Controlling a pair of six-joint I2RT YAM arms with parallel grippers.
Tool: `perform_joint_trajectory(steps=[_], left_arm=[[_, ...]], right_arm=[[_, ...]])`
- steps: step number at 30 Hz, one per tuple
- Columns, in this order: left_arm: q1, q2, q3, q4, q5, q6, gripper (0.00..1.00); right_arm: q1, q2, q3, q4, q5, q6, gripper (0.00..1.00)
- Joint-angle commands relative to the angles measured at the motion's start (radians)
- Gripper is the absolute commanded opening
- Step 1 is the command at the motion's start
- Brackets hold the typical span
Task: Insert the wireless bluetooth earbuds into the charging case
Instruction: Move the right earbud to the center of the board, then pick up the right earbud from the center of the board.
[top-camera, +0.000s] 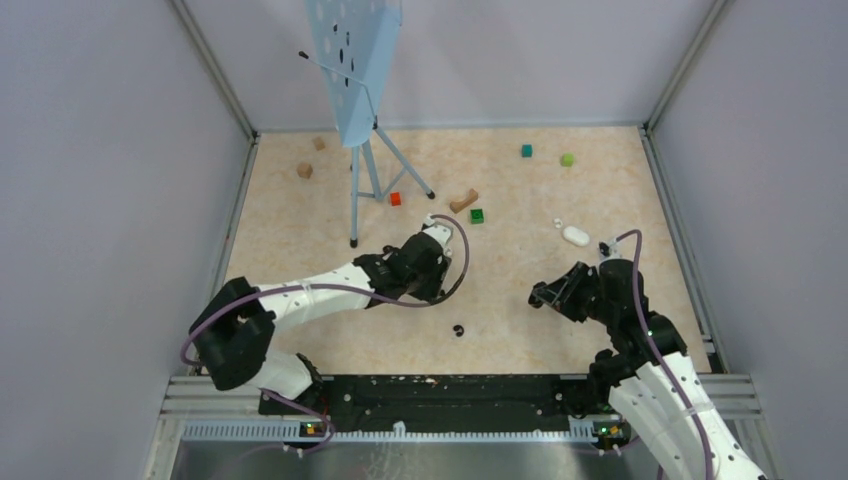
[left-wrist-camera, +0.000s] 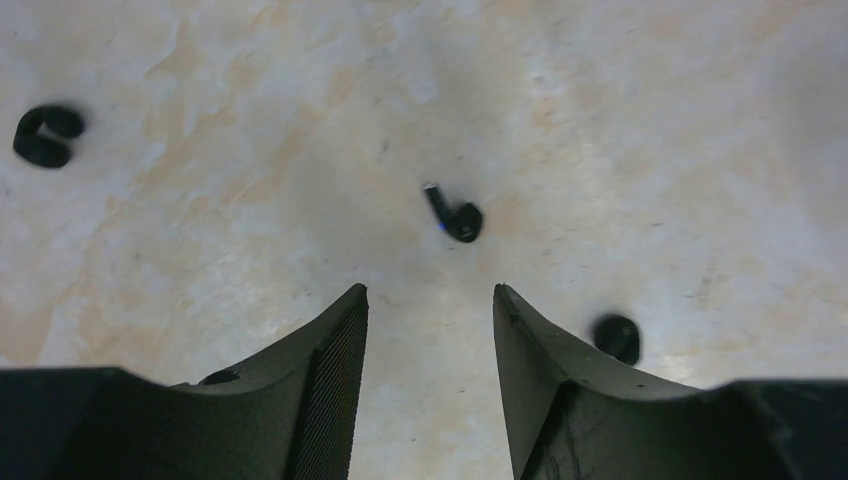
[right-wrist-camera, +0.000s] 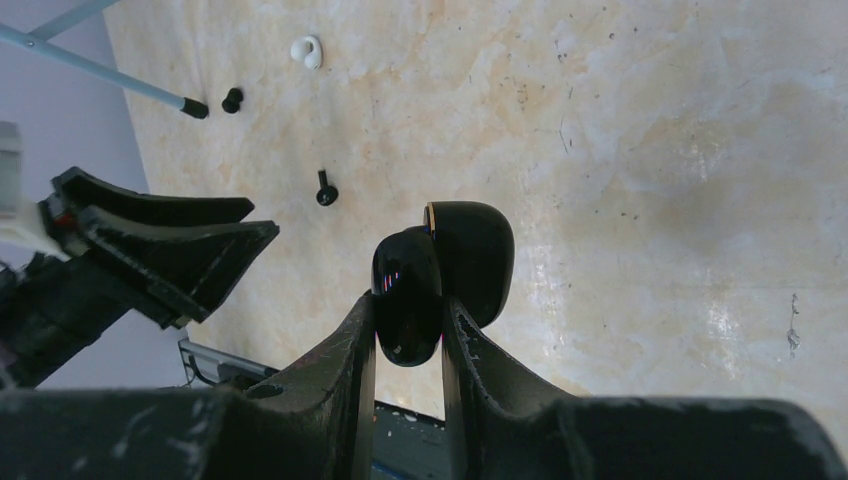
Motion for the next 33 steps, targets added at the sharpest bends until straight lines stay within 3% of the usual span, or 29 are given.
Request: perform_joint_trajectory(steps=[1,9,25,33], left_arm=[[0.016,0.061,0.028,-0.147,-0.156,-0.089,0.54],[0.017,0.115,-0.038,-0.046,-0.13,-0.136,0.54],[0.003,0.321,0.088,0.12,0.09,-0.057,0.52],[-0.008,0.332,0.181,0.071,0.122,-0.006,0.56]], right_arm=[[-0.008,-0.025,0.04,0.005,-0.006,-0.009,0.0],[-0.008,-0.041,0.028,-0.001,-0.016,-0.001,0.0],[-0.008,-0.06,0.03,-0.023,-0.013,-0.003,0.0],[-0.008,-0.067,0.035,-0.043,-0.006,-0.004,0.0]])
